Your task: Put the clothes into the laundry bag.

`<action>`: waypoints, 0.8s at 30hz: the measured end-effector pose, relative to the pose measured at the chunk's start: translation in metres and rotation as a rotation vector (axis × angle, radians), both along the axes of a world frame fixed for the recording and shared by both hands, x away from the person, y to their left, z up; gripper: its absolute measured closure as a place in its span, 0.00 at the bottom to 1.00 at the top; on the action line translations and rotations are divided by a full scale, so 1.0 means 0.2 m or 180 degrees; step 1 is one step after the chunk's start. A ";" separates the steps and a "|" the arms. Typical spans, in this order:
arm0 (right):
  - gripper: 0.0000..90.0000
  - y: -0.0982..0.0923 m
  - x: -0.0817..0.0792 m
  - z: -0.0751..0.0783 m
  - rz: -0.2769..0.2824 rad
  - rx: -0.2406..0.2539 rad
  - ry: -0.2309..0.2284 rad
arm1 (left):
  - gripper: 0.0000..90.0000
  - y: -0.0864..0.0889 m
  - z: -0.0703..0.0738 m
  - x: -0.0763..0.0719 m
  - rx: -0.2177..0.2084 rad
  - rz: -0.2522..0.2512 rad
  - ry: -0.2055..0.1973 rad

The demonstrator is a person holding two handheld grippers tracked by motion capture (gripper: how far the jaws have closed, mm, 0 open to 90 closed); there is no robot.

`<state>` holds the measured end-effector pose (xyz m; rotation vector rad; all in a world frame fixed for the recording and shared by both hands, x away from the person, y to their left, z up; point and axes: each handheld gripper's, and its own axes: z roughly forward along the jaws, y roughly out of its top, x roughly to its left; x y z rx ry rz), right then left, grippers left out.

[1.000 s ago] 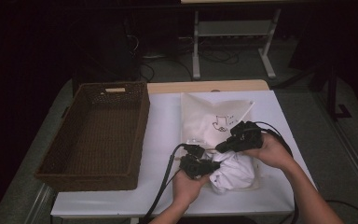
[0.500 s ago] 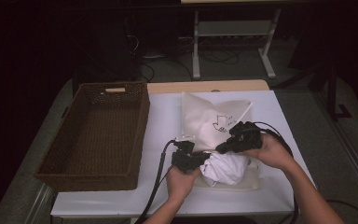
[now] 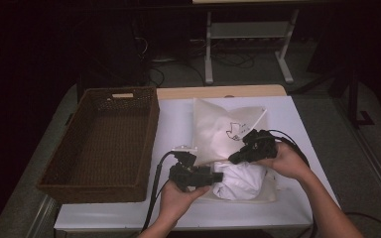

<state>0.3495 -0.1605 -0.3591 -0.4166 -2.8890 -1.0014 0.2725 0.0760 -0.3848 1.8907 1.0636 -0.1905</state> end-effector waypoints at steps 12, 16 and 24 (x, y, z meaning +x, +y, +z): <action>0.99 0.01 -0.02 0.01 0.0027 -0.0039 -0.0074 | 0.80 -0.19 -0.28 0.08 0.0211 -0.0080 0.0119; 0.99 -0.01 -0.04 0.04 0.0066 0.0045 -0.0085 | 0.91 -0.19 -0.22 0.08 0.0213 0.0095 -0.0193; 0.99 0.00 -0.09 0.14 0.0168 0.0202 -0.0158 | 0.93 -0.14 -0.06 0.04 -0.0032 0.0222 -0.0395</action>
